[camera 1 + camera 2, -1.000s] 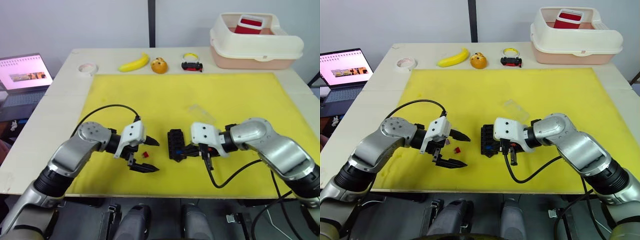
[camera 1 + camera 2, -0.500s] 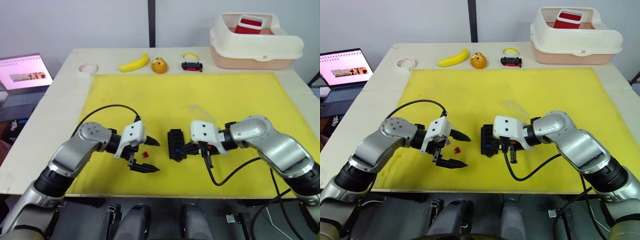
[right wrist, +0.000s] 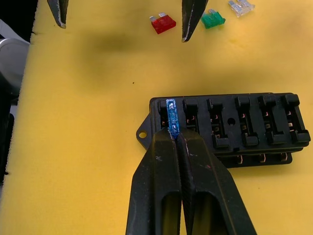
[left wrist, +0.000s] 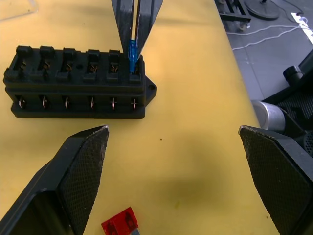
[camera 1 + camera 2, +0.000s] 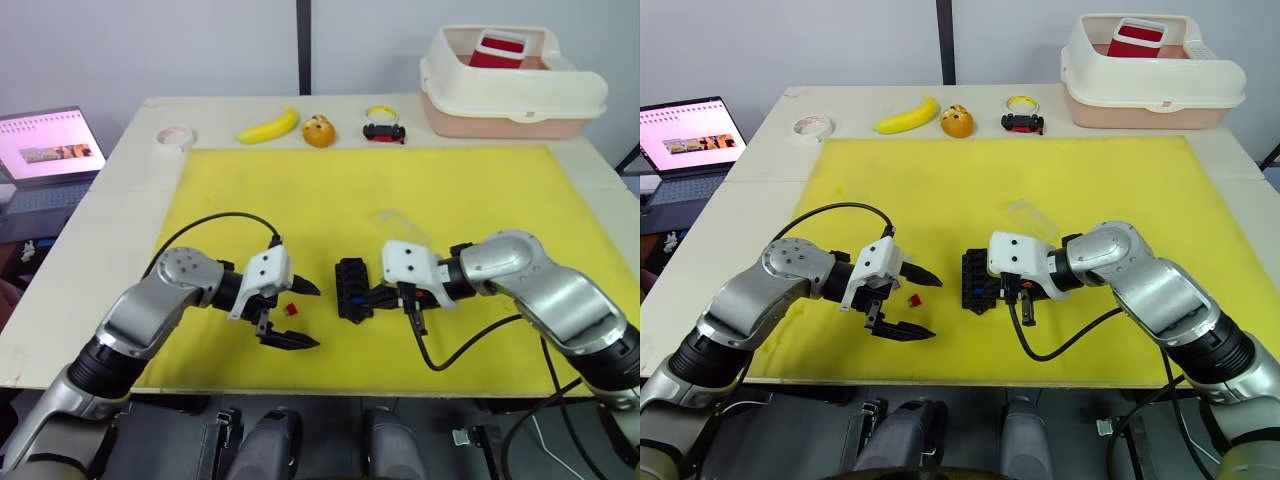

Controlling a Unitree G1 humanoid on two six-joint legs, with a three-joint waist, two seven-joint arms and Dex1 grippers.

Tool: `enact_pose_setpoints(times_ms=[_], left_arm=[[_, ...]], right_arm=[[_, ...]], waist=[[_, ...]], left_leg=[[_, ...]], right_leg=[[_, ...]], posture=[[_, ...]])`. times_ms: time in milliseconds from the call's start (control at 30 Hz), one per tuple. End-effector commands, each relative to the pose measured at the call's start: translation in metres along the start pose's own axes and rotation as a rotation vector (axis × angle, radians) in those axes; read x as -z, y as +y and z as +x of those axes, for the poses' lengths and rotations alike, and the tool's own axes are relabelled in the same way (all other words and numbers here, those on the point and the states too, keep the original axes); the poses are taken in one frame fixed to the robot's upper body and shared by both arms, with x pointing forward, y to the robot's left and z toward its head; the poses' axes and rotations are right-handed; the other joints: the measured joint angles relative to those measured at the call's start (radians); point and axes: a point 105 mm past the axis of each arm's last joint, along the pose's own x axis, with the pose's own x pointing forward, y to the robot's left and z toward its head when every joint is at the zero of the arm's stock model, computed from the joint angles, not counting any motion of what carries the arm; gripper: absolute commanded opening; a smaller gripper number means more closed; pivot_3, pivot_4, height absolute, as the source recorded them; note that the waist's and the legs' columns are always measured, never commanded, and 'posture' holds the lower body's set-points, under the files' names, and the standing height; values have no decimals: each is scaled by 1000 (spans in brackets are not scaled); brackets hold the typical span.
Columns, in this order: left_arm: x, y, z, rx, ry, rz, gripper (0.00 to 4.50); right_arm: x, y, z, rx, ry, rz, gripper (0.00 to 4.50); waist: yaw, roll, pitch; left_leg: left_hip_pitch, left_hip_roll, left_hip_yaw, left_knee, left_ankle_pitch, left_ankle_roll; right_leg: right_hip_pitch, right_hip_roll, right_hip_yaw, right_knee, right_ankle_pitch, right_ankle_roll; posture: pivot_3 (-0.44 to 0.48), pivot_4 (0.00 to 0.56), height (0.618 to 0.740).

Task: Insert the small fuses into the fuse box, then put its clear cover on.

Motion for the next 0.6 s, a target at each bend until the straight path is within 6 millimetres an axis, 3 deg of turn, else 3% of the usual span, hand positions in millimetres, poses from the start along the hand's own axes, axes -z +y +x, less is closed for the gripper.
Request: enact_pose_setpoints(times_ms=[33,600], left_arm=[[-9,-2,-1,-3,-14,41,4474],[-9,-2,0,-1,-17,42,4474]], right_arm=[[-2,2,2,-2,-5,-22,0],[-12,7,0,-20,-29,-29,0]], waist=[[0,0,0],[0,0,0]], left_leg=[[0,0,0,0,0,0],[0,0,0,0,0,0]], right_leg=[[0,0,0,0,0,0],[0,0,0,0,0,0]], posture=[[0,150,740],[0,150,740]])
